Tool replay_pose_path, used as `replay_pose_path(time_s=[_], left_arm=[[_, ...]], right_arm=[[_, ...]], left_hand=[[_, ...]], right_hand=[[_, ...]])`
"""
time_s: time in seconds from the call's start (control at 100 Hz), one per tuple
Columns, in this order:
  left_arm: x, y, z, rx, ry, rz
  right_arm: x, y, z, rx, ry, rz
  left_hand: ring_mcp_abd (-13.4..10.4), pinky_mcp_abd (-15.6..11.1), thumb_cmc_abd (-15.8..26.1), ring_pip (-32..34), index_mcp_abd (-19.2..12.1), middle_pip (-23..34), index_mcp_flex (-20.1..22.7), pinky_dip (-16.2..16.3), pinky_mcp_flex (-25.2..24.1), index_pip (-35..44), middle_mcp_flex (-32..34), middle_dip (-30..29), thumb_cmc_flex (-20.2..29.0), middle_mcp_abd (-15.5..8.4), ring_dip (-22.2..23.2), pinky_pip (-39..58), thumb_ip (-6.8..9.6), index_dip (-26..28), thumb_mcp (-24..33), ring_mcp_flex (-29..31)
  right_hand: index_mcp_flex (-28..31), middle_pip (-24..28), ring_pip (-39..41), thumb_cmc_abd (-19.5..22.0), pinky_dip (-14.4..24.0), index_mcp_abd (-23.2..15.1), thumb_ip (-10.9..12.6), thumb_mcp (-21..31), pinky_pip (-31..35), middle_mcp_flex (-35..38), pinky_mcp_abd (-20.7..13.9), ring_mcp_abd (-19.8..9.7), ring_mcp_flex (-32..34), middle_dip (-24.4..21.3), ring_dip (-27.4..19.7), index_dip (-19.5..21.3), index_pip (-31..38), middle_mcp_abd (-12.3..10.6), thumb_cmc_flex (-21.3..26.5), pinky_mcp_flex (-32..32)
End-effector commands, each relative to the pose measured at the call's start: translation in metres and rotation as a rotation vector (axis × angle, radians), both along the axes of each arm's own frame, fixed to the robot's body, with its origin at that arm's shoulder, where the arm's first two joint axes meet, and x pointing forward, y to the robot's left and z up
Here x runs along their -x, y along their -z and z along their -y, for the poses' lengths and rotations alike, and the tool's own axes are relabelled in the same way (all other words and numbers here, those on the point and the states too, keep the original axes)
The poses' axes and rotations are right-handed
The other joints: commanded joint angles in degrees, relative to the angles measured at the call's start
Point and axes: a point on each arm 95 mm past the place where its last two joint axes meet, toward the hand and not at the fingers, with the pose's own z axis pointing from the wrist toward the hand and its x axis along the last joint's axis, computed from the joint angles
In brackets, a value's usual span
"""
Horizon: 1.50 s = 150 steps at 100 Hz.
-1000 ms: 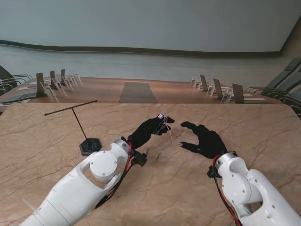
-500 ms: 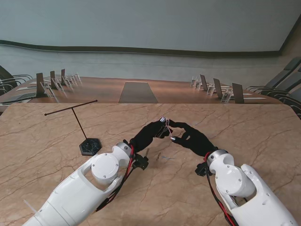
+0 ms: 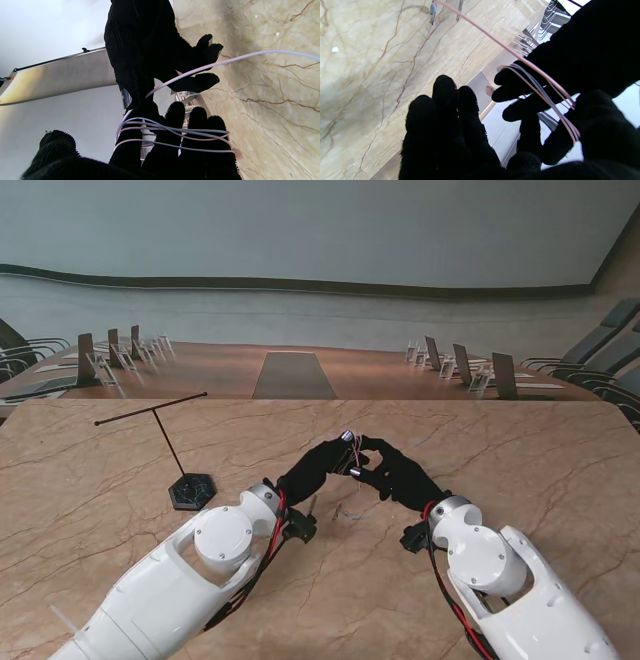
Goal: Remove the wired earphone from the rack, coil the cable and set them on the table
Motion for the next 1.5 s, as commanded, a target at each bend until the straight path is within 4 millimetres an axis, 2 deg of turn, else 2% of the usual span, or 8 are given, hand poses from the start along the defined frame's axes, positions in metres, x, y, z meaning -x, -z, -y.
replay_pose_path(time_s=[0.0,0.36,0.66,0.77,0.88,1.04,1.23,1.49], left_arm=[[0.002,0.000,0.001,0.009,-0.003,0.003],[0.001,-0.003,-0.002,0.021,-0.017,0.015],[0.001,-0.003,-0.003,0.021,-0.022,0.017],[0.001,-0.003,-0.003,0.021,-0.019,0.017],[0.002,-0.002,-0.003,0.018,-0.020,0.017],[0.001,-0.002,-0.005,0.015,-0.024,0.020],[0.001,-0.001,-0.004,0.008,-0.025,0.017],[0.001,-0.001,-0.005,0.001,-0.030,0.016]], right_arm=[[0.004,-0.002,-0.007,-0.030,-0.019,-0.002],[0.011,-0.003,-0.013,-0.170,-0.036,-0.046],[0.015,-0.002,-0.022,-0.265,-0.062,-0.082],[0.015,-0.001,-0.028,-0.287,-0.068,-0.086],[0.016,0.000,-0.031,-0.296,-0.076,-0.074],[0.017,0.000,-0.035,-0.328,-0.084,-0.073],[0.019,-0.001,-0.040,-0.379,-0.105,-0.082],[0.025,-0.005,-0.034,-0.410,-0.122,-0.082]], left_hand=[[0.7,1.1,-0.8,-0.7,-7.9,-0.4,-1.9,-1.2,0.0,-1.7,-1.1,-0.6,-0.7,-1.8,-0.9,-1.8,0.27,0.1,-0.9,-1.0],[0.4,0.8,-0.7,-0.6,-8.6,0.0,-2.4,-1.3,0.1,-1.6,-1.4,-0.8,-0.5,-2.1,-1.1,-1.9,0.20,0.0,-1.1,-1.1],[0.3,0.6,-0.7,-0.5,-8.4,0.3,-2.3,-1.2,0.1,-1.5,-1.4,-0.8,-0.3,-2.2,-1.1,-1.9,0.19,0.0,-1.0,-1.0],[0.3,0.7,-0.7,-0.4,-8.3,0.3,-2.2,-1.2,0.1,-1.4,-1.4,-0.8,-0.3,-2.2,-1.1,-1.8,0.19,0.0,-1.0,-1.0],[0.4,0.8,-0.8,-0.3,-8.3,0.5,-2.1,-1.1,0.2,-1.3,-1.2,-0.8,-0.1,-2.1,-1.0,-1.7,0.20,0.0,-1.0,-0.8],[0.5,0.9,-0.8,-0.3,-8.1,0.5,-2.2,-1.1,0.1,-1.3,-1.1,-0.8,-0.1,-2.2,-1.0,-1.7,0.18,-0.1,-1.1,-0.9],[0.6,0.9,-0.8,-0.2,-7.9,0.6,-2.2,-1.1,0.0,-1.3,-1.2,-0.8,0.0,-2.1,-1.0,-1.6,0.21,-0.1,-1.0,-1.0],[0.4,0.7,-0.7,-0.2,-7.8,0.6,-2.5,-1.1,-0.1,-1.4,-1.4,-0.7,-0.1,-2.2,-1.0,-1.6,0.21,-0.2,-1.0,-1.0]], right_hand=[[-0.4,1.6,3.4,-0.9,2.1,-3.4,-1.8,-1.1,2.8,1.5,-1.8,5.4,2.6,0.8,1.0,0.1,3.2,0.8,0.8,1.7],[1.3,2.3,5.0,-1.3,3.3,-3.6,-1.6,-1.8,3.9,3.4,-0.6,6.4,4.5,1.1,1.4,-1.4,5.8,1.5,5.0,3.7],[0.6,2.6,5.8,-3.1,4.0,-3.5,-2.4,3.1,4.6,4.4,-0.1,6.8,5.5,1.2,1.4,-3.0,5.6,1.7,4.5,5.0],[-0.8,4.7,8.6,-4.7,4.6,-3.4,-2.8,5.3,6.4,5.8,0.6,7.0,7.7,2.0,2.2,-3.5,7.1,1.8,3.4,8.0],[-1.0,10.6,15.2,-7.2,5.8,-3.4,-3.1,8.0,11.7,8.0,0.3,6.1,13.3,4.6,4.3,-3.6,7.3,1.1,3.1,15.8],[0.5,15.4,21.0,-9.9,2.9,-3.6,-3.8,12.8,18.8,12.1,-1.1,4.4,20.7,9.2,6.2,4.2,11.4,-0.2,4.3,25.5],[6.7,16.2,22.6,-10.8,0.1,-4.5,-4.1,15.7,20.9,13.8,-1.1,4.0,22.7,10.0,5.3,10.2,11.6,-1.1,6.2,28.3],[10.6,16.6,24.1,-10.9,-0.8,-5.2,-4.0,17.2,22.5,16.1,-1.6,3.4,25.1,10.3,5.0,12.5,12.8,-1.7,8.7,31.2]])
